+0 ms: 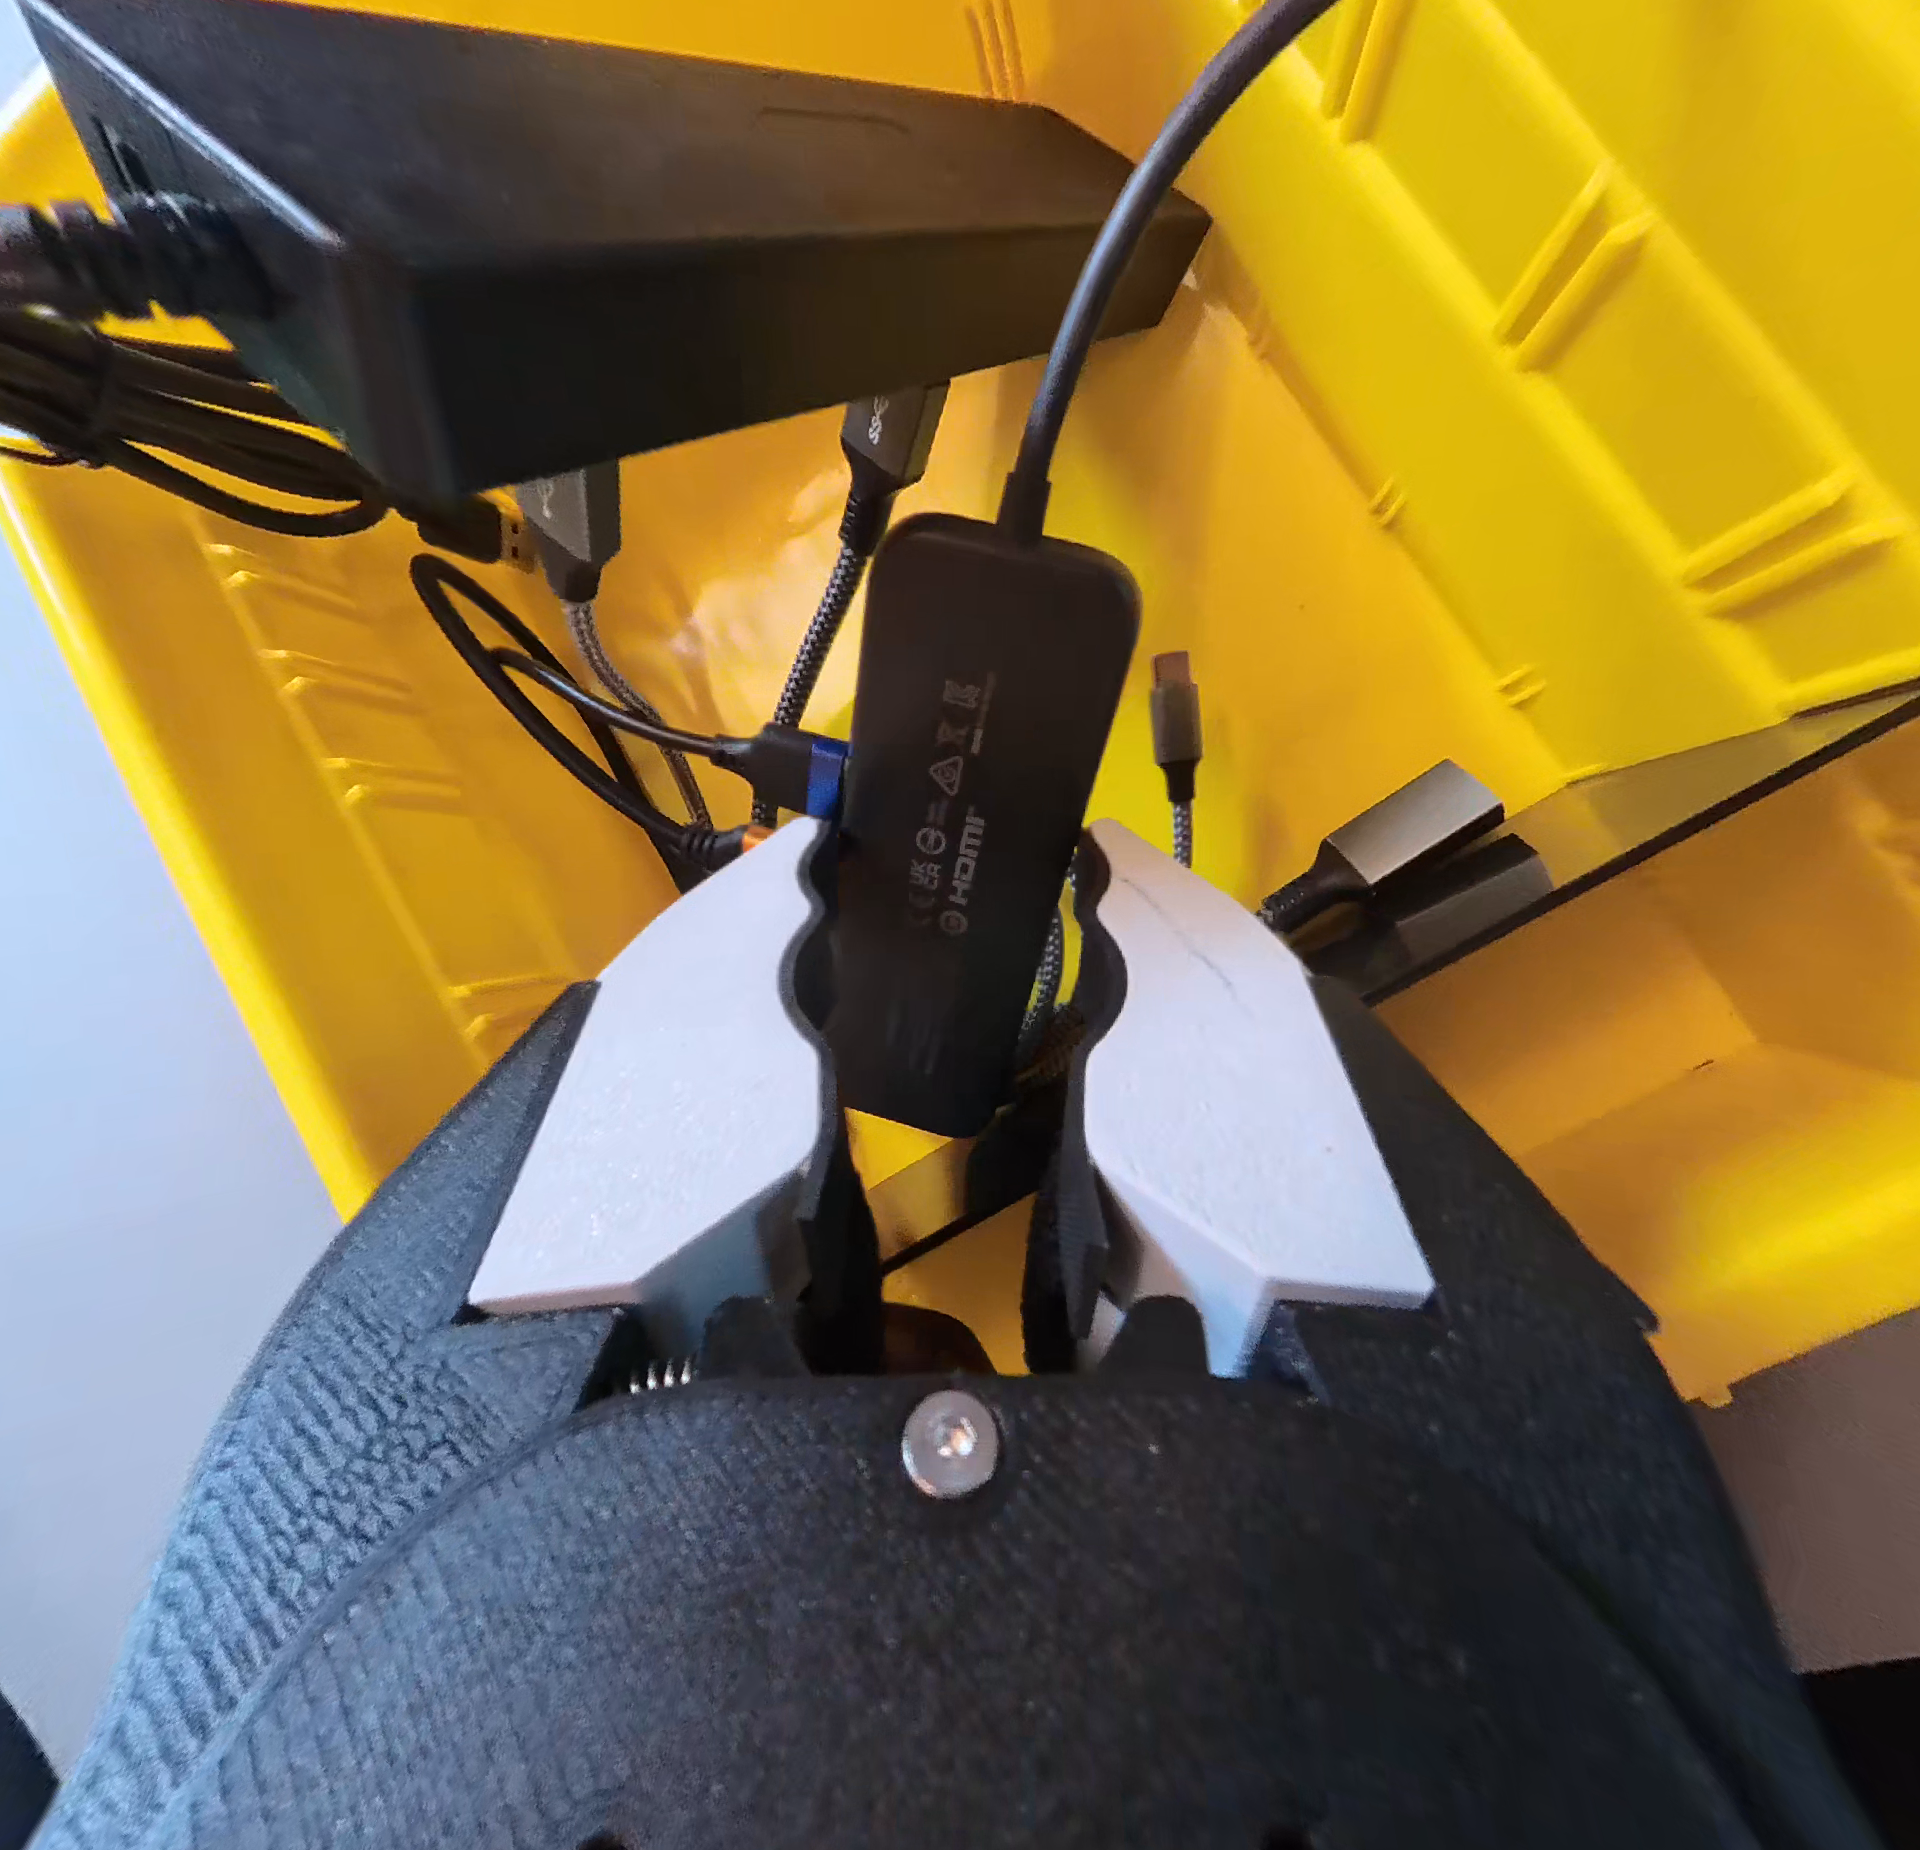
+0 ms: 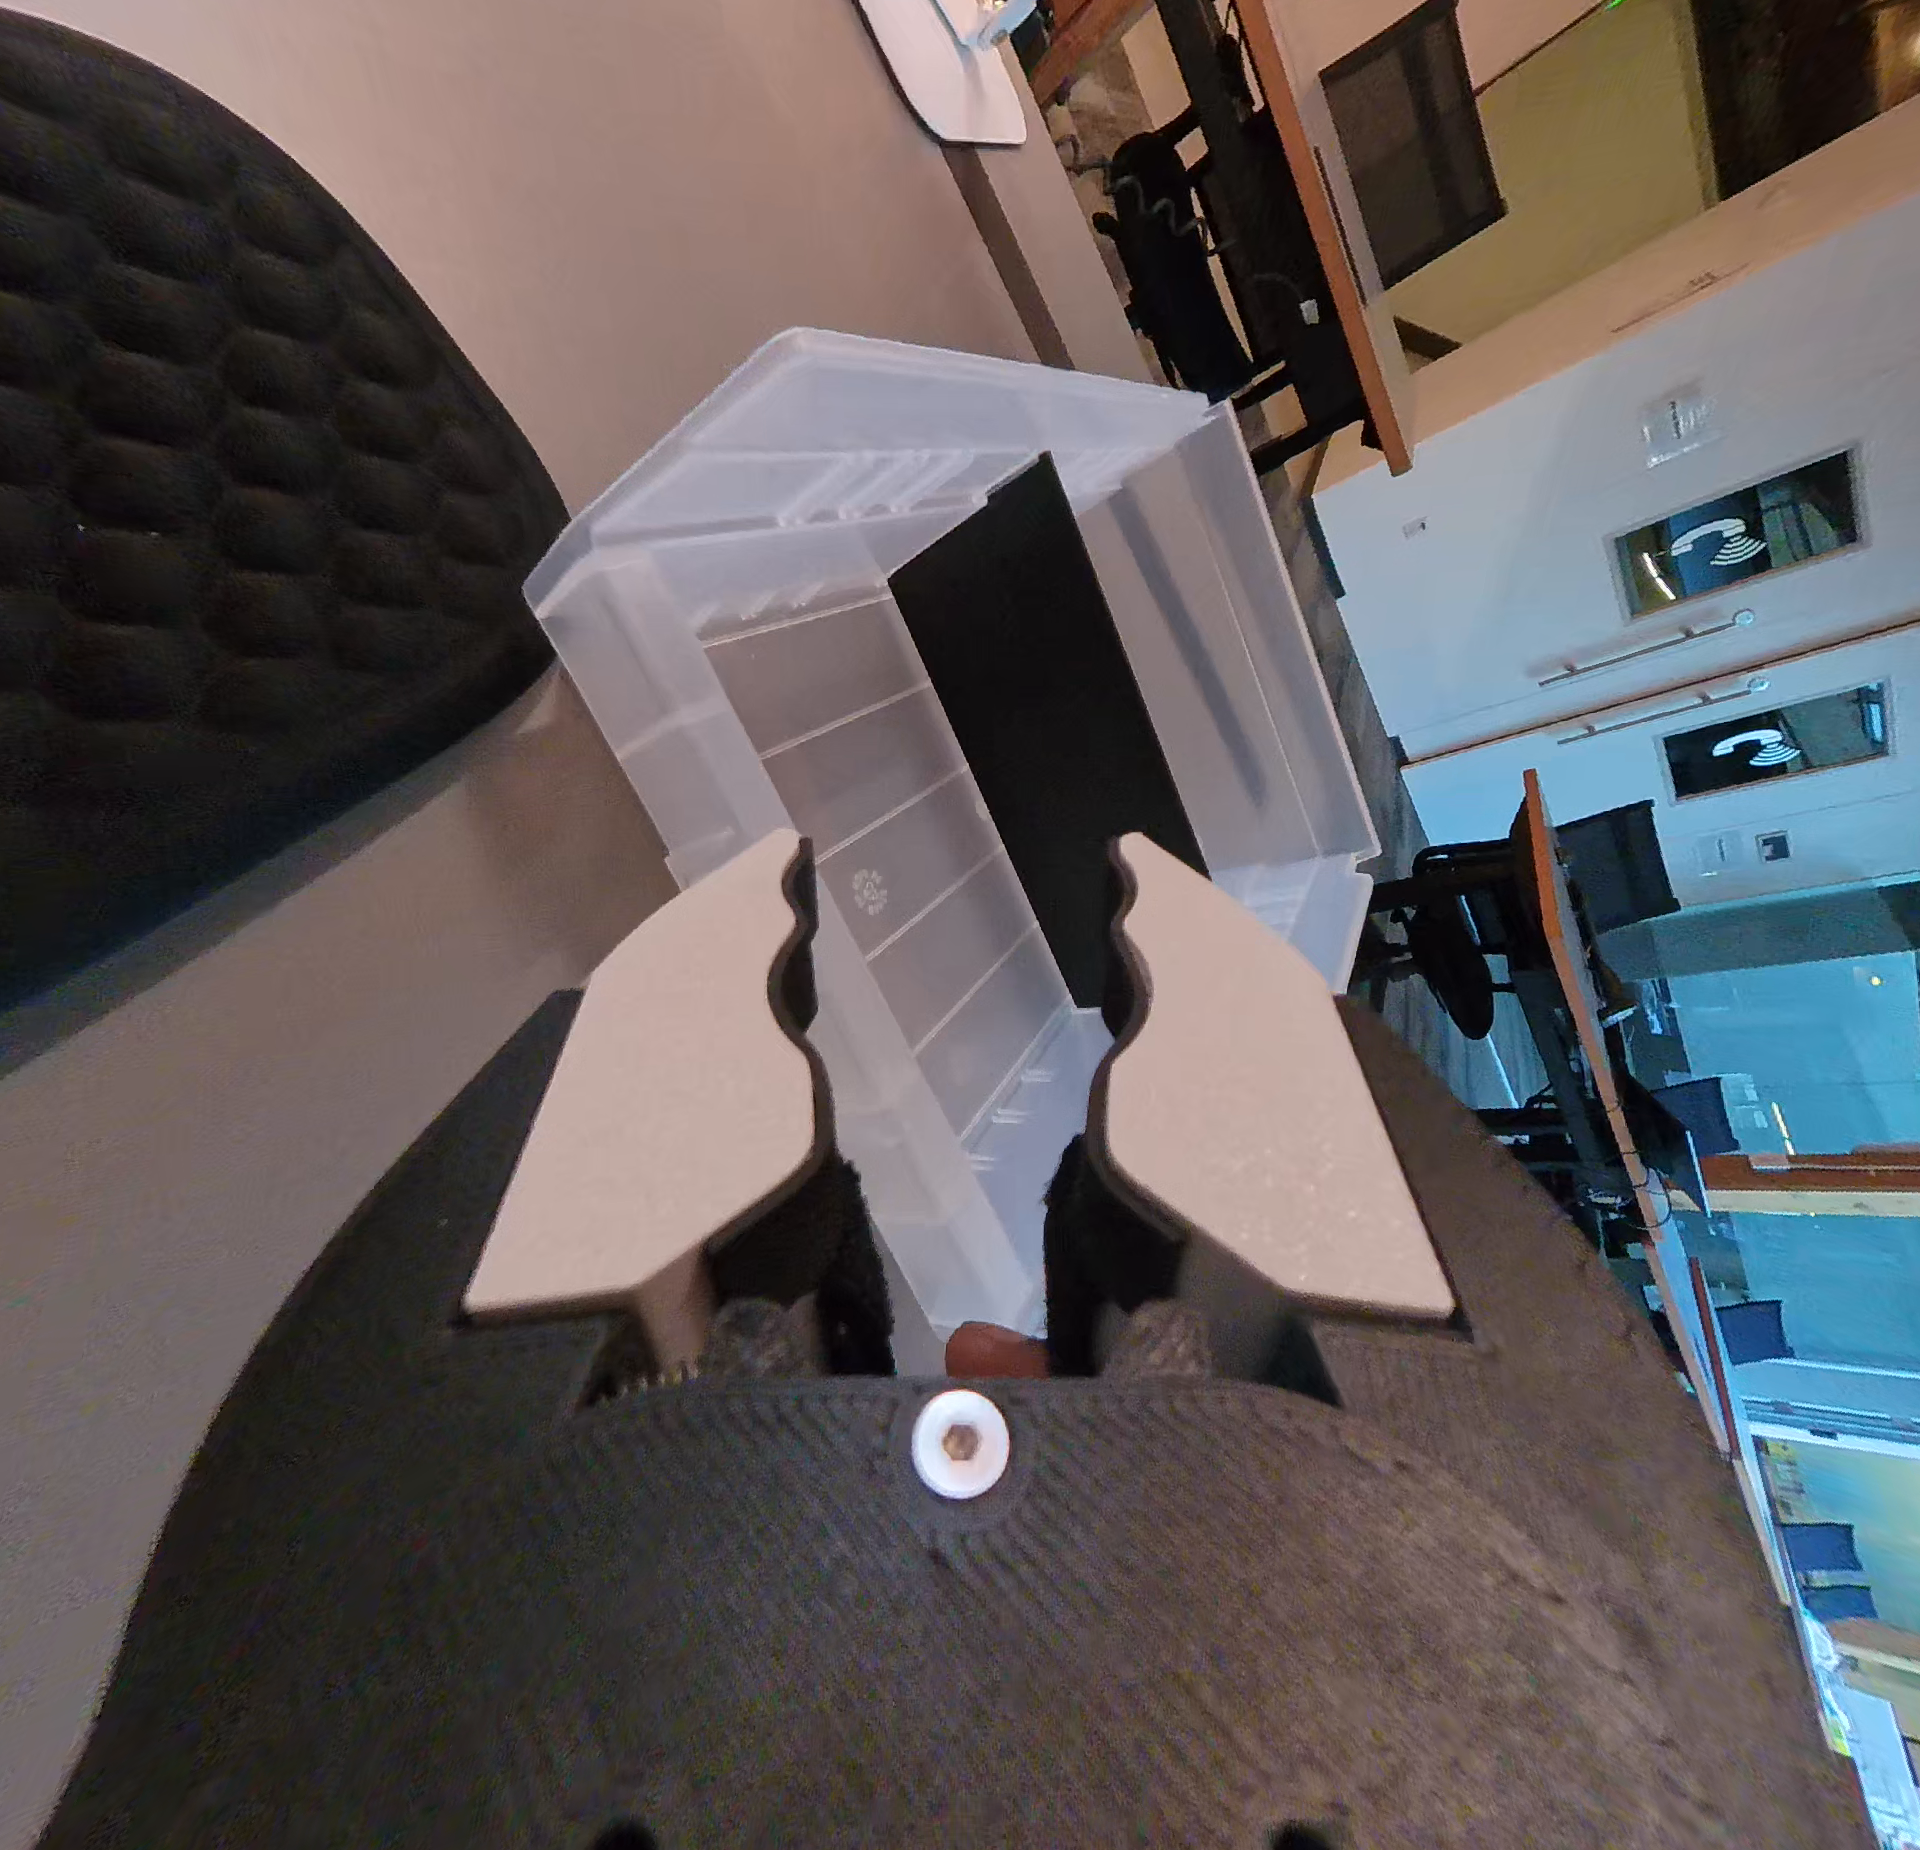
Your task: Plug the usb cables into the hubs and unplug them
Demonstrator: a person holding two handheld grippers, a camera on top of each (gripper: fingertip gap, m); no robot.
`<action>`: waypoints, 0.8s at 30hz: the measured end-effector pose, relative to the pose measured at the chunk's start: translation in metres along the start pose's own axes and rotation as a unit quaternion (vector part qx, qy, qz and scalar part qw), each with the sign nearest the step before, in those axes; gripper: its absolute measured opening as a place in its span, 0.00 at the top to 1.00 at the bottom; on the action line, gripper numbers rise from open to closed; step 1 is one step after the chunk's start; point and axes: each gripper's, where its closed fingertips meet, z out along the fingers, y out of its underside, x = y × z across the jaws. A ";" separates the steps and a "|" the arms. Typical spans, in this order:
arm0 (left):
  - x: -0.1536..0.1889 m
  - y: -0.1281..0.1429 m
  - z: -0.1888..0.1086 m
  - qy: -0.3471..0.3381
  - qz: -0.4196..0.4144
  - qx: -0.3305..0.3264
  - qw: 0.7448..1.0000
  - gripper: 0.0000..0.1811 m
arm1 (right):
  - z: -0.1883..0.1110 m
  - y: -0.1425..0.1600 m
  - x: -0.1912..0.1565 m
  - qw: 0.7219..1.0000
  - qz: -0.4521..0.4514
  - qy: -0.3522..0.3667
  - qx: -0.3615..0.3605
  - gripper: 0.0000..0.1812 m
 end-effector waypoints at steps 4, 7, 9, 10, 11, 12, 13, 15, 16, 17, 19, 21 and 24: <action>-0.002 -0.005 -0.010 -0.027 0.012 0.037 0.999 0.76 | -0.001 -0.001 0.001 1.000 -0.004 0.006 0.002 0.71; -0.004 -0.018 -0.033 -0.078 0.030 0.088 0.993 0.76 | -0.002 -0.005 0.004 1.000 -0.006 0.011 0.007 0.72; -0.003 -0.028 -0.054 -0.122 0.043 0.123 0.984 0.76 | -0.003 -0.012 0.003 1.000 -0.005 0.011 0.021 0.72; -0.003 -0.034 -0.065 -0.146 0.051 0.140 0.978 0.76 | -0.003 -0.017 0.003 0.999 -0.004 0.009 0.031 0.72; -0.002 -0.039 -0.076 -0.171 0.065 0.157 0.970 0.76 | -0.002 -0.022 0.001 0.999 -0.003 0.006 0.042 0.72; 0.000 -0.045 -0.088 -0.199 0.078 0.174 0.961 0.77 | -0.002 -0.028 -0.001 0.999 -0.001 0.002 0.054 0.72; 0.001 -0.052 -0.099 -0.233 0.096 0.191 0.949 0.76 | -0.001 -0.034 -0.003 0.998 0.002 -0.003 0.067 0.72; 0.005 -0.067 -0.124 -0.318 0.154 0.223 0.908 0.77 | -0.001 -0.048 -0.007 0.995 0.010 -0.012 0.098 0.72; 0.007 -0.075 -0.139 -0.374 0.188 0.244 0.875 0.76 | -0.002 -0.057 -0.009 0.993 0.018 -0.017 0.118 0.72; 0.010 -0.082 -0.152 -0.429 0.221 0.257 0.837 0.77 | -0.003 -0.068 -0.011 0.989 0.030 -0.024 0.142 0.72; 0.022 -0.093 -0.169 -0.507 0.280 0.260 0.773 0.77 | -0.007 -0.095 -0.016 0.976 0.067 -0.045 0.203 0.73; 0.043 -0.104 -0.176 -0.543 0.327 0.275 0.723 0.77 | -0.015 -0.130 -0.022 0.950 0.111 -0.074 0.282 0.73; 0.081 -0.118 -0.173 -0.552 0.388 0.297 0.675 0.77 | -0.037 -0.194 -0.035 0.887 0.167 -0.127 0.412 0.74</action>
